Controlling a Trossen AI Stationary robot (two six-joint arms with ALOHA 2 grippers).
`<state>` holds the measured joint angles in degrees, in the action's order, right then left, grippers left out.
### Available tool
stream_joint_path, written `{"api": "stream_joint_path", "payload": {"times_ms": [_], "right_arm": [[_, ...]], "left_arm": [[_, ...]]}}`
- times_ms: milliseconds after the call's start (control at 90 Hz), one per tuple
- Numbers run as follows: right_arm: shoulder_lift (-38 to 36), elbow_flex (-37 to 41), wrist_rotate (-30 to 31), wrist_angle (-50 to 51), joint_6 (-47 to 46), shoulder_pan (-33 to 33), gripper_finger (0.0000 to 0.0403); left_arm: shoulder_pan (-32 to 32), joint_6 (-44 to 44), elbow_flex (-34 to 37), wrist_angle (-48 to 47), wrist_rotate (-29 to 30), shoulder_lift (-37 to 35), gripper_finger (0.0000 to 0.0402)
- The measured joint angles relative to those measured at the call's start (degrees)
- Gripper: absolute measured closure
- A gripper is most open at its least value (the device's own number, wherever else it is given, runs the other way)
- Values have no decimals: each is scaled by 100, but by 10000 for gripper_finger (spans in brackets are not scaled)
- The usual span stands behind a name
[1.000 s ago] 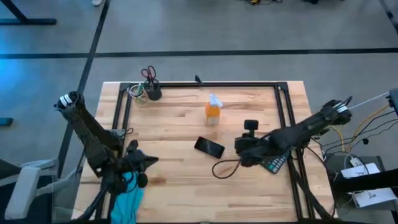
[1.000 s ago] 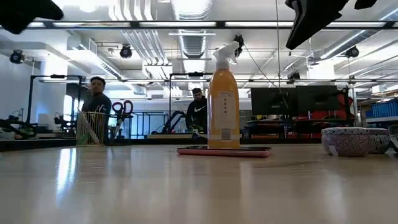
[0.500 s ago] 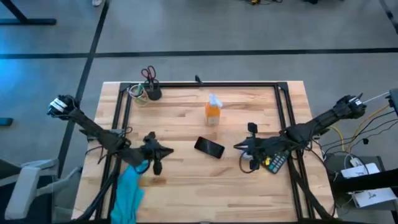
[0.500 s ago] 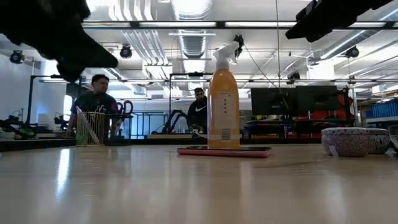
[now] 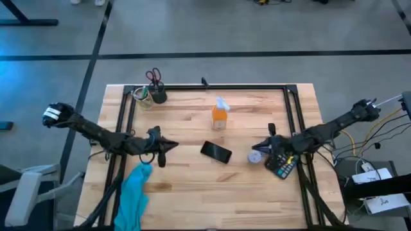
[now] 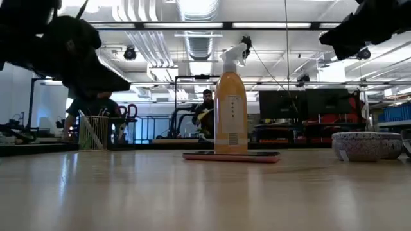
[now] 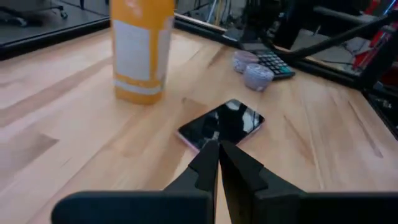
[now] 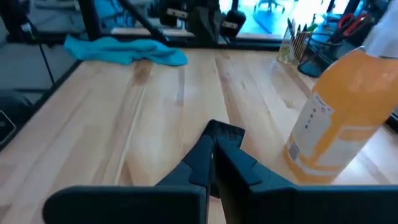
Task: Apply microfiber cloth
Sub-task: Return to Home Position
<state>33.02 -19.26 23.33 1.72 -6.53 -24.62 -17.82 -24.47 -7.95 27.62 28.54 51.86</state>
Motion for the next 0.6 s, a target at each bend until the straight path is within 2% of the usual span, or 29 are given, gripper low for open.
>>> {"api": "stream_joint_path", "payload": {"times_ms": [222,333,433,600], "right_arm": [[-1125,631,-240,-24,-48,0,401],[-1718,884,-246,-23,-35,0,401],[-2226,1051,-256,-22,51,0,401],[-3035,1232,-483,273,208,2,401]], "left_arm": [[4,-35,745,-66,-2,-1247,401],[4,-37,723,-665,-7,-1780,401],[4,96,724,-704,-24,-2065,401],[6,485,728,-734,-601,-2479,401]]}}
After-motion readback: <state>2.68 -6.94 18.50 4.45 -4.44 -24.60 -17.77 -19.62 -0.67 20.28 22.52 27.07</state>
